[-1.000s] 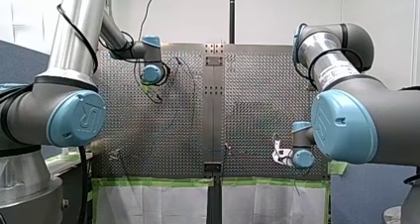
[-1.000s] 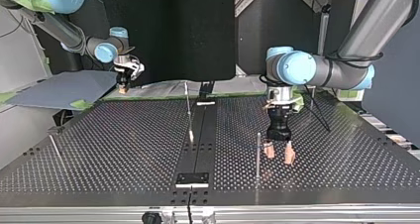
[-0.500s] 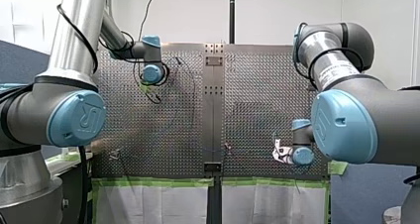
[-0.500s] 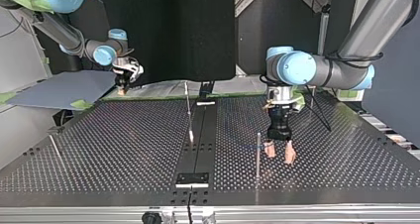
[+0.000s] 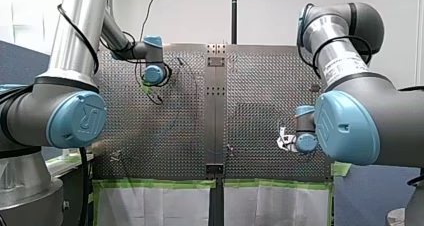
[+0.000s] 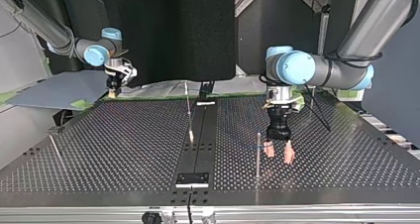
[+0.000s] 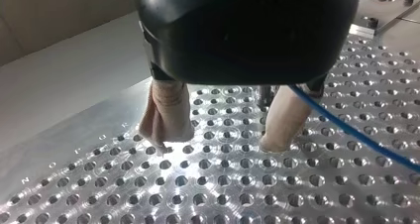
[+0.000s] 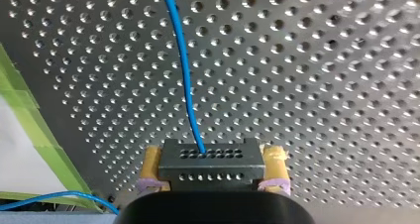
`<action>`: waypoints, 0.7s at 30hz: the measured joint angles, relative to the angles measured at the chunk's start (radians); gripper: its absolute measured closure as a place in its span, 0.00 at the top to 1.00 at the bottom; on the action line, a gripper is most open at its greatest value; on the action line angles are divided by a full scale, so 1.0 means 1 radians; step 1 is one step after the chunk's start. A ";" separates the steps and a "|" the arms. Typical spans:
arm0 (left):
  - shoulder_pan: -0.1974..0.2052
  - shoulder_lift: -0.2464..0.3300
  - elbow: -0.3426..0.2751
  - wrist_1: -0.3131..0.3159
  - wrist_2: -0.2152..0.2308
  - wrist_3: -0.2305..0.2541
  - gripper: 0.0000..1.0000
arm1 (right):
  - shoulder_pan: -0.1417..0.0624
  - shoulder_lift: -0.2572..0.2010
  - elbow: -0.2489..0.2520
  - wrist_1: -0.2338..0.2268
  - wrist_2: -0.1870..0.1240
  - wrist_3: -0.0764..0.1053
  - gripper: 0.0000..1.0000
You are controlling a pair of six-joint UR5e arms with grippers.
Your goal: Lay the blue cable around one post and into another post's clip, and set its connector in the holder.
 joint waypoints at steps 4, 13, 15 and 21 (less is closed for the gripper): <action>0.000 0.000 0.000 0.000 0.000 0.001 0.98 | 0.000 -0.044 0.012 0.030 0.019 0.009 0.18; -0.001 0.000 0.000 0.000 0.000 0.002 0.98 | -0.001 -0.137 0.008 0.108 0.024 0.000 0.18; -0.001 0.000 0.000 0.000 0.000 0.003 0.98 | -0.005 -0.154 0.000 0.123 0.024 -0.011 0.18; -0.002 0.000 0.000 0.000 0.000 0.008 0.98 | -0.026 -0.215 -0.024 0.182 0.027 -0.066 0.18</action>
